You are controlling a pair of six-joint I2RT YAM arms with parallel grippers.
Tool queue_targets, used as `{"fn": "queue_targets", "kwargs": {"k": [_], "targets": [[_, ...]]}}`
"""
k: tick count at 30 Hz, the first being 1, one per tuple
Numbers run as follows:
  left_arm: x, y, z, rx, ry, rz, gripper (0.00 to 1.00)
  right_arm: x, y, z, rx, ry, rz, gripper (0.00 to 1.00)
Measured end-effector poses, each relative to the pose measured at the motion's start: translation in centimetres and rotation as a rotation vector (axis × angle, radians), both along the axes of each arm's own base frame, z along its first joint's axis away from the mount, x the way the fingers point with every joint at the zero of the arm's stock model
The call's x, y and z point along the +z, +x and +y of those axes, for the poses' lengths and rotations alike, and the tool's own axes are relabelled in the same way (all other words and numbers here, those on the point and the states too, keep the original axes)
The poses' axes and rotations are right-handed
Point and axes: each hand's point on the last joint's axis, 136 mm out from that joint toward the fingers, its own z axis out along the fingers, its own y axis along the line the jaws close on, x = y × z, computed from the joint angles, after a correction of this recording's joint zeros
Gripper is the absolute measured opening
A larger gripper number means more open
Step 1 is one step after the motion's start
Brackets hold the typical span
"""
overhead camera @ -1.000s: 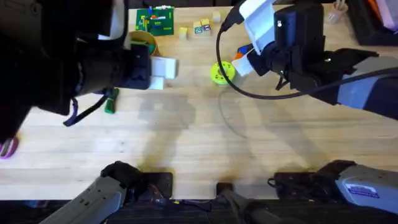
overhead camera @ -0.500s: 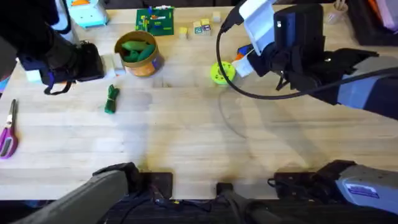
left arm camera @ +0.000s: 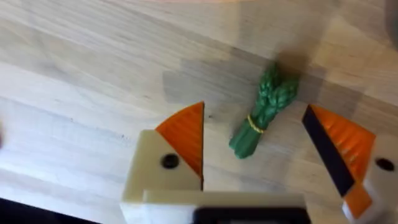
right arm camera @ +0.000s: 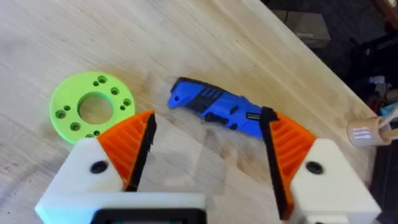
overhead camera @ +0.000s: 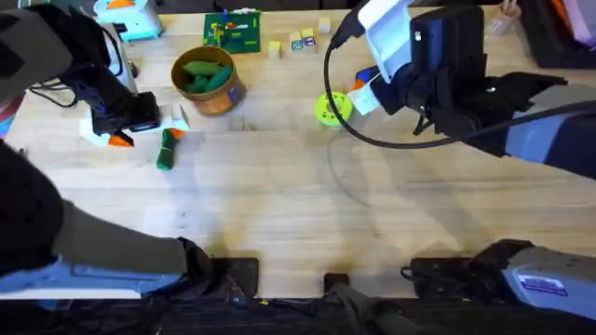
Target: Pick up the gripper from the table and insert it into the empty holder that is missing its gripper. Then pick up a screw, insert it into the mounting hole, and use the screwdriver to tighten it. Finally, clean up the table by picking up the vegetable and placing it into the bucket.
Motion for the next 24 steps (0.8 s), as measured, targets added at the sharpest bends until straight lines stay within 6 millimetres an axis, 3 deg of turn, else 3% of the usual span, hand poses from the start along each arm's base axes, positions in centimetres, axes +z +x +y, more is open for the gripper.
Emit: {"fn": "queue_targets", "kwargs": {"k": [2,6,11,13,18,21,24], "targets": [[-1.5,0.1,-0.1,-0.004,-0.028,0.028,0.972,0.0,0.0,0.0,0.0,0.0,0.0,0.991],[-3.4,0.5,-0.7,-0.054,-0.085,0.065,0.775,0.0,0.0,0.0,0.0,0.0,0.0,0.991],[-3.4,1.1,-1.0,-0.073,-0.099,0.048,0.056,0.0,0.0,0.0,0.0,0.0,0.0,0.991],[-3.4,1.0,-1.1,-0.078,-0.102,0.054,0.016,0.0,0.0,0.0,0.0,0.0,0.0,0.992],[-2.5,-0.2,-1.4,-0.079,-0.11,0.102,0.022,0.0,0.0,0.0,0.0,0.0,0.0,0.991],[0.3,0.5,-1.2,-0.088,-0.081,0.051,0.022,0.0,0.0,0.0,0.0,0.0,0.0,0.991],[5.1,2.9,-1.0,-0.113,-0.011,-0.099,0.022,0.0,0.0,0.0,0.0,0.0,0.0,0.992]]}}
